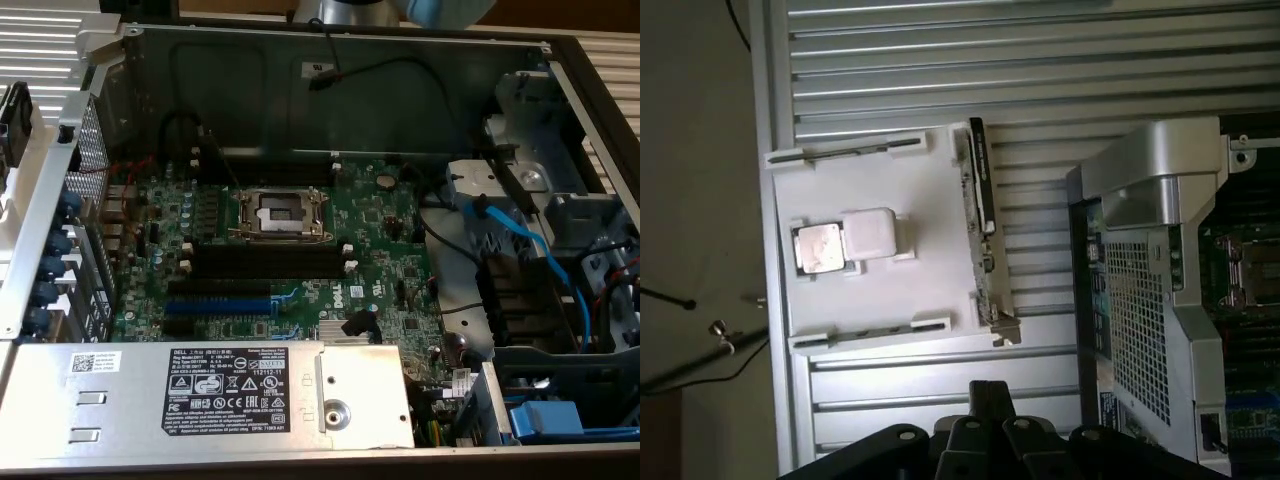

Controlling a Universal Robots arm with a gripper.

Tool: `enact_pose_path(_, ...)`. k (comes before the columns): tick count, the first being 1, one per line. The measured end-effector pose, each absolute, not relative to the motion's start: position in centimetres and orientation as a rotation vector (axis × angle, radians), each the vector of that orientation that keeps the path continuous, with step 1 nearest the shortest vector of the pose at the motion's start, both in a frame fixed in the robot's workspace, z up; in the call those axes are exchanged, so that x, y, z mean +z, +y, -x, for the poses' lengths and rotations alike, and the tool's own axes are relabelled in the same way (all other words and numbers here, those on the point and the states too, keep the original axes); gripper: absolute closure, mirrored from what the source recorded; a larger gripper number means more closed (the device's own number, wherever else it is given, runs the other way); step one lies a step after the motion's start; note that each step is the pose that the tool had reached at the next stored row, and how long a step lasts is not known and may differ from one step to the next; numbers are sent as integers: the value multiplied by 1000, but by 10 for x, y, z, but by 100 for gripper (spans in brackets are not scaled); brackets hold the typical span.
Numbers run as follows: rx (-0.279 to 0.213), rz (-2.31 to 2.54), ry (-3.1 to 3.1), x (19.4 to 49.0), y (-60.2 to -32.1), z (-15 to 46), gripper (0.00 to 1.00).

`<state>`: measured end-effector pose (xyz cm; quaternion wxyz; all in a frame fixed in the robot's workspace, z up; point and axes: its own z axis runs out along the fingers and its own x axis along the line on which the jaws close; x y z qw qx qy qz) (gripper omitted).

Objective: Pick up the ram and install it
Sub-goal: 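Reach for the ram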

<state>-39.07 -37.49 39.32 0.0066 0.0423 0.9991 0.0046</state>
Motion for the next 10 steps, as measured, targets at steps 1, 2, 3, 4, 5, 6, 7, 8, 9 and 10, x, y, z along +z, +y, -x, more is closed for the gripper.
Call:
enact_pose_path(1,14,-132,3126,393,-374,395,90)
enact_pose_path(2,13,-132,3126,393,-373,400,90)
enact_pose_path(3,11,-132,3126,393,-373,404,90)
enact_pose_path(4,9,-132,3126,393,-372,409,90)
enact_pose_path(5,6,-132,3126,393,-372,413,90)
enact_pose_path(6,2,-132,3125,393,-371,418,90)
enact_pose_path(7,-1,-132,3125,393,-371,422,90)
enact_pose_path(8,-5,-132,3125,393,-371,426,90)
enact_pose_path(9,-8,-132,3125,393,-370,430,90)
enact_pose_path(10,-12,-132,3125,393,-370,434,90)
